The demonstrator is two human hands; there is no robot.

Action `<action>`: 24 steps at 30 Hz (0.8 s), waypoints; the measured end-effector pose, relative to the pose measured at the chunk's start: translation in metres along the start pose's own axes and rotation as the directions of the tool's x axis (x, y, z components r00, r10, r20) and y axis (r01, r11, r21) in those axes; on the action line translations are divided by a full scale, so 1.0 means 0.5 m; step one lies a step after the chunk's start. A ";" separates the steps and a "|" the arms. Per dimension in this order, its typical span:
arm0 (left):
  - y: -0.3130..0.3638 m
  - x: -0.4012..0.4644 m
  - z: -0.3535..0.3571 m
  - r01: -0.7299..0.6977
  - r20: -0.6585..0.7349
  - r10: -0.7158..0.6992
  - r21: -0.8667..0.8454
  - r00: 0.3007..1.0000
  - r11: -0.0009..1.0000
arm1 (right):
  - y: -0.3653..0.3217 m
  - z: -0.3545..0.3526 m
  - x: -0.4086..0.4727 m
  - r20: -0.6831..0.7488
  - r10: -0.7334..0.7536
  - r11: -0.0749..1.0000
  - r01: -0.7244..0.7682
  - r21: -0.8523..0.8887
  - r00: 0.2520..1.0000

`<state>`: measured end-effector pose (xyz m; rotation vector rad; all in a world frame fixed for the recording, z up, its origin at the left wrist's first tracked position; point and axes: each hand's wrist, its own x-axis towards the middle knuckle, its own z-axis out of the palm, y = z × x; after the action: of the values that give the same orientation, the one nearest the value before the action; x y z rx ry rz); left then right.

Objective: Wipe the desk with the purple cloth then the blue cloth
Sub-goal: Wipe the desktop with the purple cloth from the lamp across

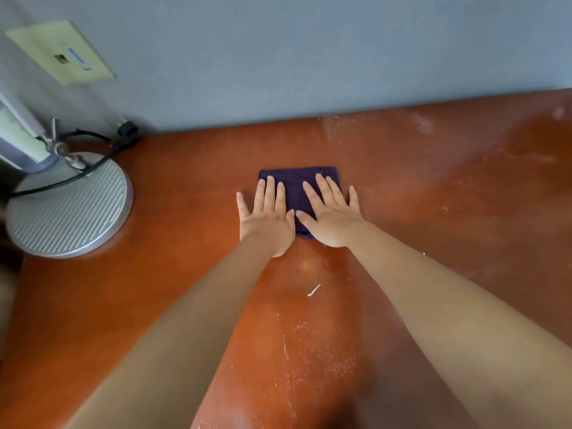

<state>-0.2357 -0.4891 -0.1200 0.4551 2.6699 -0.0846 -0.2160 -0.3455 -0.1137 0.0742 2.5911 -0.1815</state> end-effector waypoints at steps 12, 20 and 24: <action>-0.018 -0.154 0.064 -0.020 0.017 0.021 -0.021 1.000 1.000 | -0.023 0.075 -0.122 0.024 -0.059 0.998 0.059 0.000 0.998; -0.028 -0.250 0.102 -0.042 0.029 0.041 0.021 0.999 0.999 | -0.031 0.119 -0.214 0.069 -0.161 0.985 0.165 -0.045 0.984; -0.027 -0.252 0.105 -0.046 0.028 0.046 0.014 0.999 0.999 | -0.026 0.123 -0.209 0.061 -0.168 0.983 0.172 -0.060 0.984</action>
<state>-0.1113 -0.5469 -0.1146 0.5164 2.6317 -0.0963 -0.0964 -0.3690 -0.1100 -0.1737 2.5445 -0.1588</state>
